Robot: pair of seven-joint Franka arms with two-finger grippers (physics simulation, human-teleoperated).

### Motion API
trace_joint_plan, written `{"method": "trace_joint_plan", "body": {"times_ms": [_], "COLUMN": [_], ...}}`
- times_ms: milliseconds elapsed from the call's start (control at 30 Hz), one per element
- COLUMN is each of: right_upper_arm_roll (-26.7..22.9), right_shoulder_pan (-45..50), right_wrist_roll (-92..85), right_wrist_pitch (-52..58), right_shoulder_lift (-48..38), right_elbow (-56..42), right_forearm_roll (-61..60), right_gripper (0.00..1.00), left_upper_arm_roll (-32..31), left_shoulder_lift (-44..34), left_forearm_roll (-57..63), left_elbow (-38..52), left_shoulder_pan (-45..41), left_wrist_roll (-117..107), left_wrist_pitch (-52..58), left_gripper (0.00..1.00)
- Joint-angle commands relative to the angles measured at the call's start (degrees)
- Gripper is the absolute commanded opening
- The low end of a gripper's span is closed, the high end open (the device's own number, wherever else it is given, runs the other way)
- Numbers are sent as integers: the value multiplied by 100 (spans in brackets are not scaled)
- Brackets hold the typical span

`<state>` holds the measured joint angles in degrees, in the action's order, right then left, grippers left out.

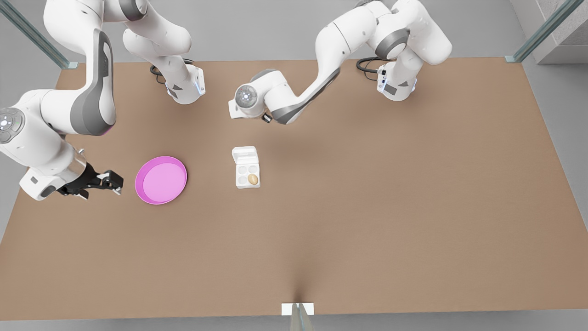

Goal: Pack egg into the box and close the box lid

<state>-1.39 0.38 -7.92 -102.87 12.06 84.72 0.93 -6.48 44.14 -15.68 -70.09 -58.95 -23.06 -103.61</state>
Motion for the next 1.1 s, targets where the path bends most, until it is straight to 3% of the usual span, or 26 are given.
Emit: {"method": "trace_joint_plan", "body": {"times_ms": [0, 100, 267, 433, 1000, 1033, 1067], "right_upper_arm_roll": [-1, -1, -1, -1, -10, -1, -10], "right_shoulder_pan": [-3, -20, -56, -64, -64, -64, -64], "right_wrist_roll": [1610, 1610, 1610, 1610, 1610, 1610, 1610], "right_wrist_pitch": [48, 39, 39, 30, 4, 4, 4], "right_shoulder_lift": [16, 51, 60, 86, 183, 183, 183], "right_elbow": [-8, -8, -8, -35, -149, -149, -149], "right_forearm_roll": [4, 12, 4, 12, 4, 4, 4], "right_gripper": [100, 100, 100, 100, 100, 100, 100], "left_upper_arm_roll": [6, 41, 76, 393, 885, 911, 1498], "left_shoulder_lift": [156, 244, 1027, 1299, 1501, 1168, 869], "left_forearm_roll": [109, 109, 267, 267, 267, 267, 258], "left_elbow": [83, 92, 1244, 1393, 2149, 2140, 2070], "left_shoulder_pan": [-37, -37, -143, -134, 454, 806, 885], "left_wrist_roll": [-2607, -2730, -3240, -3213, -2800, -2800, -2608], "left_wrist_pitch": [-1135, -1469, -1513, -1891, -2067, -1961, -1332], "left_gripper": [21, 21, 21, 21, 21, 82, 100]}}
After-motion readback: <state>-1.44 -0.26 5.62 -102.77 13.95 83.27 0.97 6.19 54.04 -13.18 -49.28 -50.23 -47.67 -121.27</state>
